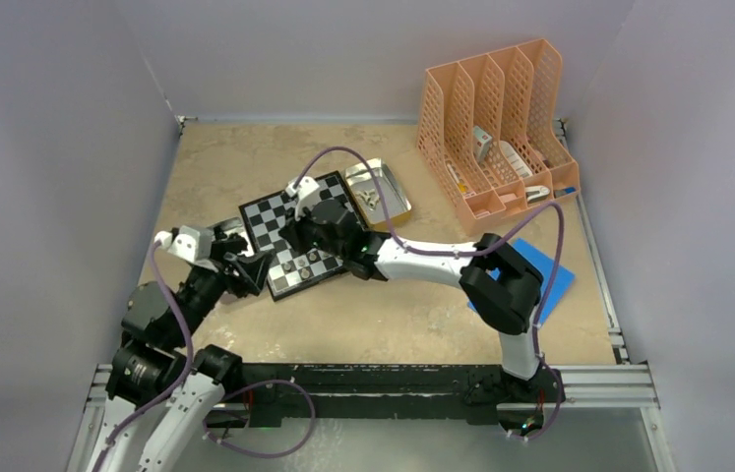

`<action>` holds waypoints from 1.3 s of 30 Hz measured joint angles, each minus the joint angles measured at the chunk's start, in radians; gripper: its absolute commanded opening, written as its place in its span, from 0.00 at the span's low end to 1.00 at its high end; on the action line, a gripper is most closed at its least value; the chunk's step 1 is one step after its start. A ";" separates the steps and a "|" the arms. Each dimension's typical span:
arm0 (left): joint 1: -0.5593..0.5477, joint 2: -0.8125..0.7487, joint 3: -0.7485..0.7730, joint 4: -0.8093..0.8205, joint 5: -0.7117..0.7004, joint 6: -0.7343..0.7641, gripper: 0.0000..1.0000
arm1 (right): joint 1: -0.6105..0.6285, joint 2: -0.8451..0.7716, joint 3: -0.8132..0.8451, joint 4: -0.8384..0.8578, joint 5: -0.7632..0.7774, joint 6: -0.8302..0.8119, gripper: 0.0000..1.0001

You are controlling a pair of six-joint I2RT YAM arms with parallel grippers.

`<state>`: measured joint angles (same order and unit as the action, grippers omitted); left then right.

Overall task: Set up the chess pieces on the board
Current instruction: Place the chess piece on the chessboard.

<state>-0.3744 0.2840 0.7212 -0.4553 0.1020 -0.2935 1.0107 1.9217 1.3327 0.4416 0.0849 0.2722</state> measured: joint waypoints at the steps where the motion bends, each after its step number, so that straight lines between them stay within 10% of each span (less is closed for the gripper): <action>1: 0.000 -0.020 -0.001 0.004 -0.006 0.000 0.66 | 0.011 0.018 0.013 0.005 -0.002 0.001 0.11; 39: 0.000 -0.161 -0.024 0.028 -0.116 0.010 0.66 | 0.109 0.290 0.144 -0.018 0.037 -0.011 0.13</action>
<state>-0.3744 0.1234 0.6971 -0.4274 -0.0135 -0.2840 1.1202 2.2112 1.4769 0.4240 0.1223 0.2607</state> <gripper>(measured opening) 0.663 0.133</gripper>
